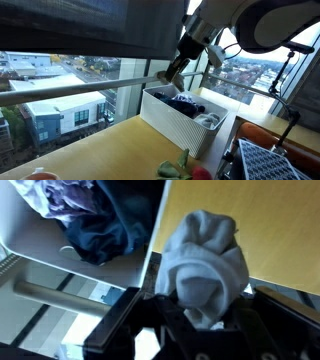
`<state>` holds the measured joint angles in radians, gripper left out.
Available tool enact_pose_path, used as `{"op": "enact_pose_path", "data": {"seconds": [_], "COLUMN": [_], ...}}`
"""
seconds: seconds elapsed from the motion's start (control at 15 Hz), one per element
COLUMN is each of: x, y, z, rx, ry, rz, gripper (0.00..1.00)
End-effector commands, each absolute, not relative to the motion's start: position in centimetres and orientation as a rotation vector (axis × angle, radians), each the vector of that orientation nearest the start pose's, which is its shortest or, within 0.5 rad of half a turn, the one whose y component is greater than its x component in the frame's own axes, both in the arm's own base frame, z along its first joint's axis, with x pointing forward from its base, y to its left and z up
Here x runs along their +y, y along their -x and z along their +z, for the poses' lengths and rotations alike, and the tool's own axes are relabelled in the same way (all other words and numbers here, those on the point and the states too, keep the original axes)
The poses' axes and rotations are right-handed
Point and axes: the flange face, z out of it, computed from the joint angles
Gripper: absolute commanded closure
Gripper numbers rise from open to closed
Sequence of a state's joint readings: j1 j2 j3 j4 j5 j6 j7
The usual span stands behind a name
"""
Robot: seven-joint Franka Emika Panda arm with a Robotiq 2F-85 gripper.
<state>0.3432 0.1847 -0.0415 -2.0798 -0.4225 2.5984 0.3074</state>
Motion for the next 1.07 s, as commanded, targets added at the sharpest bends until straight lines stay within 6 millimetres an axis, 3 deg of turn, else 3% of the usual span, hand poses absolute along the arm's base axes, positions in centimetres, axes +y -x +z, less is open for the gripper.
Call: {"op": "enact_pose_path", "data": {"seconds": [0.0,0.2,0.27,0.4,0.53,0.67,0.87,1.0], "x": [12.5,7.7,6.6,5.6,6.2,8.6,15.8,20.8], "y": [-56.4,-56.0,-55.8,-55.2,-54.3,-52.7,-49.0,-46.3], "z": [37.0,35.5,35.2,34.7,34.6,34.6,32.8,31.1], "rx": [-0.407,-0.309,-0.272,-0.231,-0.233,-0.284,-0.434,-0.514], "ry": [3.283,3.345,3.355,3.35,3.336,3.297,3.225,3.195], "rz": [-0.64,-0.602,-0.588,-0.576,-0.577,-0.596,-0.59,-0.556], "gripper": [0.98,0.98,0.65,0.57,0.45,0.3,0.07,0.0]}}
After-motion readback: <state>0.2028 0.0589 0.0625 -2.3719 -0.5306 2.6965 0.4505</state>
